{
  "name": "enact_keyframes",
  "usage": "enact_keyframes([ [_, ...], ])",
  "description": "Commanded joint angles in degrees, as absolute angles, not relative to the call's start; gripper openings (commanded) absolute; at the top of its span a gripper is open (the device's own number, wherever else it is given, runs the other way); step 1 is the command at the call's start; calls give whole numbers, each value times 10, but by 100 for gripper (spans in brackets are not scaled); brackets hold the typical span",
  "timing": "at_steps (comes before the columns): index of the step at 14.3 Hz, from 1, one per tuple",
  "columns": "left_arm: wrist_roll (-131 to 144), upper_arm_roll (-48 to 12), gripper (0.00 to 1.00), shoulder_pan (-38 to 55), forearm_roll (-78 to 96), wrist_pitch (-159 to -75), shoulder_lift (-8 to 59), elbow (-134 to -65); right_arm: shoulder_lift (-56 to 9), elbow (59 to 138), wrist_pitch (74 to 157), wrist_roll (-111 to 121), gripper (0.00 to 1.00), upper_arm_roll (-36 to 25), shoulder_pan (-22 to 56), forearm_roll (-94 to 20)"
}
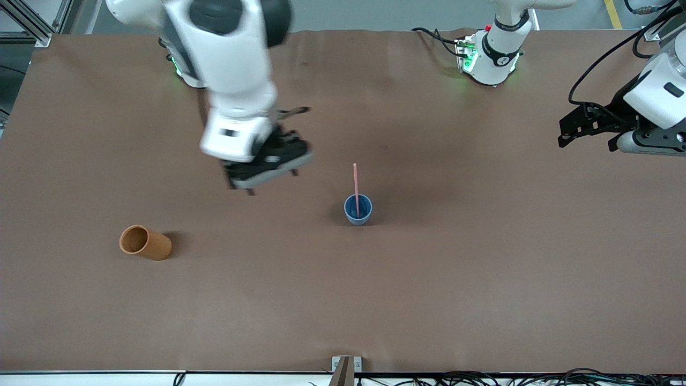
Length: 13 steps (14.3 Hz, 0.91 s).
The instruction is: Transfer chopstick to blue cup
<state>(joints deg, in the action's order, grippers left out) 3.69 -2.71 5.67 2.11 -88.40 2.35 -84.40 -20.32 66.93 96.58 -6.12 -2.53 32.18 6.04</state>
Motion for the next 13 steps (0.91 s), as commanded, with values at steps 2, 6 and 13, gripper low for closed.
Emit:
enact_keyframes([
  [2, 54, -25, 100, 59, 28, -875, 29, -828, -131, 700, 887, -61, 100, -15, 235, 52],
  [6, 54, -25, 100, 58, 28, -875, 29, -828, -54, 762, 838, -61, 100, -15, 162, 52],
  [13, 51, -25, 100, 58, 26, -875, 29, -828, 78, 925, 845, -59, 100, -16, 63, 44],
])
